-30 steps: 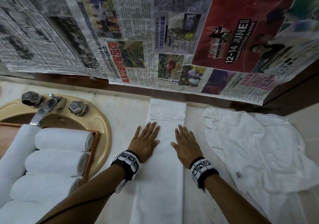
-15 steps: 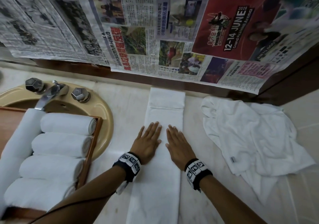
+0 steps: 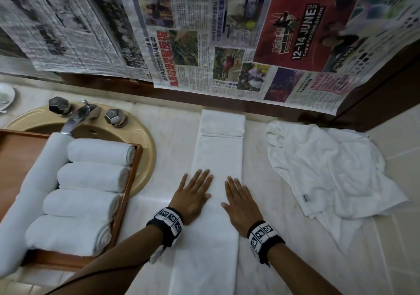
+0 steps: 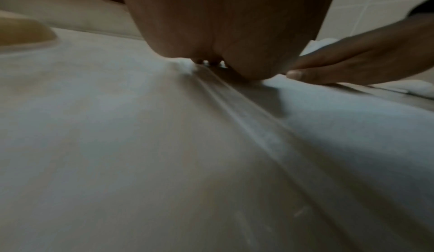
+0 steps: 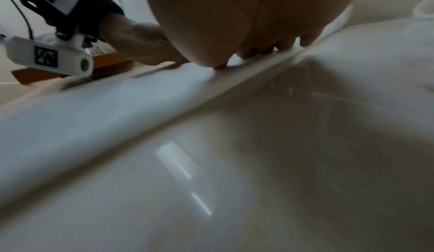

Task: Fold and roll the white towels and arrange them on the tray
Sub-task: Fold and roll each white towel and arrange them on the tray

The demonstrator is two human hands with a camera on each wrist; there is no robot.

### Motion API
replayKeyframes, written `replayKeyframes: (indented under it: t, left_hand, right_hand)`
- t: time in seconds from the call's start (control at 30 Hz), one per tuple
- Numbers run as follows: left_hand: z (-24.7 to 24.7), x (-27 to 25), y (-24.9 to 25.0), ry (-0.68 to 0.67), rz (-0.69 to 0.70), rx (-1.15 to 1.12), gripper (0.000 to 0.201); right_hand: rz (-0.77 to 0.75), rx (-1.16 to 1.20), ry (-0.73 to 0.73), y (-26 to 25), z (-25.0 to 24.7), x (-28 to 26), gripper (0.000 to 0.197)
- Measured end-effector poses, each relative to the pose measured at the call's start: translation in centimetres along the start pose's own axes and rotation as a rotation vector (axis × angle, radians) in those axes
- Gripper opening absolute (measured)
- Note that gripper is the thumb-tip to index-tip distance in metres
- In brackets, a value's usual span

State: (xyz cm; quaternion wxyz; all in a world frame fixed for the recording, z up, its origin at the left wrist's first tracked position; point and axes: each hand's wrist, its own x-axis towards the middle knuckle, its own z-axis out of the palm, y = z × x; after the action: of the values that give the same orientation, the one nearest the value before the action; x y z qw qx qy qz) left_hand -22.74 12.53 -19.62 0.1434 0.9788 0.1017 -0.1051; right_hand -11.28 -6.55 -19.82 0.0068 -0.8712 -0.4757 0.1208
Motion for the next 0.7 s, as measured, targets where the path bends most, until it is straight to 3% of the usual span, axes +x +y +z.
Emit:
replayKeyframes:
  t: [0.17,0.33,0.57,0.7]
  left_hand:
    - [-0.7,-1.3,-1.1,0.001,-0.096,-0.036,0.061]
    - [0.8,-3.9,1.3,-0.022,0.051,-0.013,0.059]
    - [0.4,-5.7,-1.7,0.014,-0.070,0.025,0.060]
    - [1.5,-8.0,1.9,-0.009,0.028,-0.026,0.059]
  right_hand:
    - [0.105,0.010,0.009,0.8,-0.3,-1.3,0.064]
    - [-0.055,0.011,-0.008,-2.0,0.6,-3.2,0.064]
    - [0.066,-0.002,-0.035,-0.3,0.8,-5.9,0.064]
    - [-0.061,0.031,0.015,-3.5,1.7,-7.7,0.062]
